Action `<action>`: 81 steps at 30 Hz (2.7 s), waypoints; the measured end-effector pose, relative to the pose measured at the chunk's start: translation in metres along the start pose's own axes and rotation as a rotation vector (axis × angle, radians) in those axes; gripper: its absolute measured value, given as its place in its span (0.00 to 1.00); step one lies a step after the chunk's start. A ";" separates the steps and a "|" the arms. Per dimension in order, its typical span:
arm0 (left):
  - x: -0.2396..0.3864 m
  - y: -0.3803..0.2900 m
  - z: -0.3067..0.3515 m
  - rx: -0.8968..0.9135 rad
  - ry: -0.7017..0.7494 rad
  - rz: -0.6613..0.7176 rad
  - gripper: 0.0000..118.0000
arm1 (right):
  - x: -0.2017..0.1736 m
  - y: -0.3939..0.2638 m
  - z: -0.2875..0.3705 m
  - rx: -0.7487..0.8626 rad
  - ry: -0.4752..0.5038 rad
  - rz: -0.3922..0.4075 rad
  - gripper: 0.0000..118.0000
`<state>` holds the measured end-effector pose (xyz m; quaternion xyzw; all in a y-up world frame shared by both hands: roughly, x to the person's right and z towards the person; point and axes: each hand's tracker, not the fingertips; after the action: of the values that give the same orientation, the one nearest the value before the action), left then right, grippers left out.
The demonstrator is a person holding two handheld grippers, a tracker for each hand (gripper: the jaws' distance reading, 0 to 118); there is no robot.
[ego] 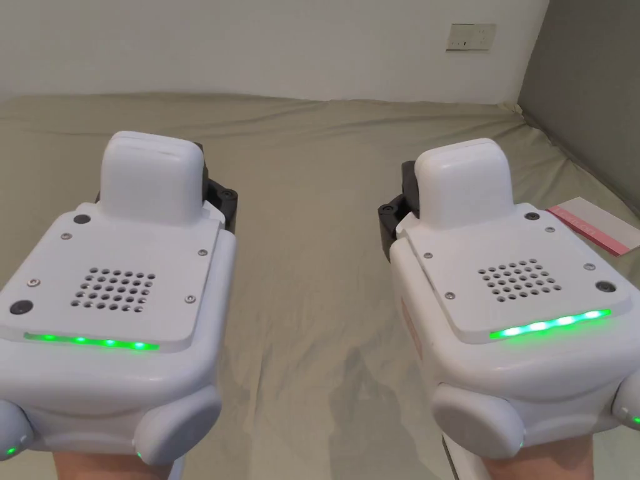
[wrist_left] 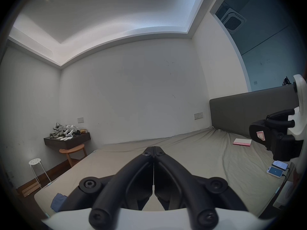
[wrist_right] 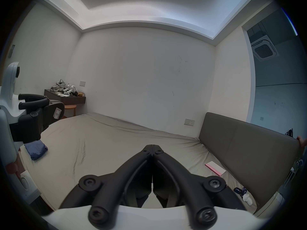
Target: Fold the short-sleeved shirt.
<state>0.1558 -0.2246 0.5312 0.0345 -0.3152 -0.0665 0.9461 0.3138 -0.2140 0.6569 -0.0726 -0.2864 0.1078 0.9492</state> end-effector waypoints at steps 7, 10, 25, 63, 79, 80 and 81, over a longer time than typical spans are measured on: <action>0.001 -0.002 -0.003 -0.011 -0.004 0.002 0.00 | -0.002 0.000 0.001 0.003 0.003 0.007 0.02; 0.001 -0.002 -0.004 -0.012 -0.006 0.003 0.00 | -0.001 0.001 0.000 0.004 0.002 0.005 0.02; -0.004 -0.003 -0.006 -0.017 -0.007 -0.014 1.00 | 0.005 0.005 -0.005 0.002 0.013 -0.032 0.93; -0.006 0.008 0.008 0.007 0.009 0.020 1.00 | 0.008 0.034 0.009 -0.141 -0.053 -0.174 0.93; -0.004 0.004 0.005 -0.009 0.015 0.012 1.00 | 0.014 0.017 0.000 -0.125 -0.009 -0.178 0.93; -0.004 0.003 0.005 -0.009 0.018 0.013 1.00 | 0.013 0.017 0.002 -0.095 -0.023 -0.168 0.93; -0.004 0.003 0.005 -0.009 0.021 0.015 1.00 | 0.013 0.016 0.004 -0.060 -0.049 -0.153 0.93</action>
<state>0.1498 -0.2214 0.5332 0.0288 -0.3054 -0.0607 0.9499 0.3196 -0.1950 0.6639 -0.0760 -0.3175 0.0282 0.9448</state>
